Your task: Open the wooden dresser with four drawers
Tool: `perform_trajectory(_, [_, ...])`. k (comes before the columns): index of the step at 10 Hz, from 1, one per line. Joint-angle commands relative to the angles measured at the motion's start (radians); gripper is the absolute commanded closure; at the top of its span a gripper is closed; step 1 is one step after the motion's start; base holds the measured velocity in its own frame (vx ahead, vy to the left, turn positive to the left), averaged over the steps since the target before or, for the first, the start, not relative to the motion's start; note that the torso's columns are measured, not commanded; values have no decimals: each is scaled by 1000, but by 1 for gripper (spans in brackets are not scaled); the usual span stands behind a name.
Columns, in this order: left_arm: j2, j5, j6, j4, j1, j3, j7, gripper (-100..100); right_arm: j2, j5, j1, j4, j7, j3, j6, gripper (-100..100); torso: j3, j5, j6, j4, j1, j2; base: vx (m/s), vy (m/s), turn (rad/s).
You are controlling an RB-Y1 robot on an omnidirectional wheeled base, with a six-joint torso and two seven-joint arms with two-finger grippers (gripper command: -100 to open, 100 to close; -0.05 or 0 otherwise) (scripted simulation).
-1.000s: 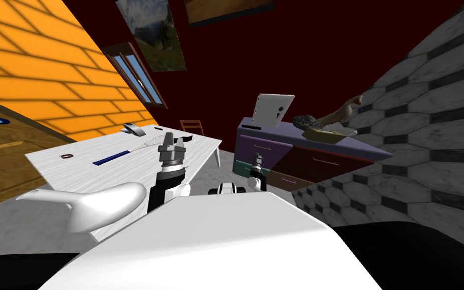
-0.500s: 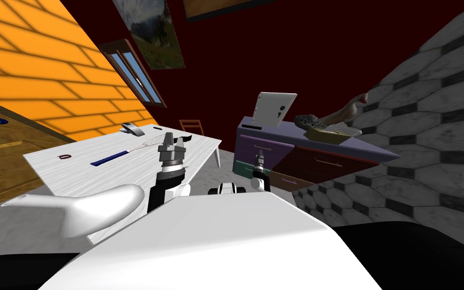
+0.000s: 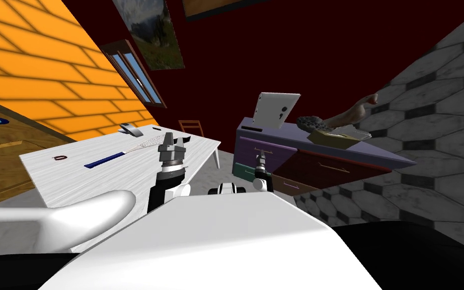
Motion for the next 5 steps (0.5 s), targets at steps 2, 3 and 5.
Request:
perform_trajectory(2, [0,0,0,0,0,0,0,0,43,-38,11,-27,-56,10,9,-100,2,0,0,1,1,2,93,-62,30])
perform_trajectory(3, [0,0,0,0,0,0,0,0,59,-40,12,-29,-60,11,10,-100,2,1,0,1,2,4,48,-24,6])
perform_trajectory(5, [0,0,0,0,0,0,0,0,102,-45,13,-32,-66,12,11,-100,3,1,0,1,3,4,19,-3,5])
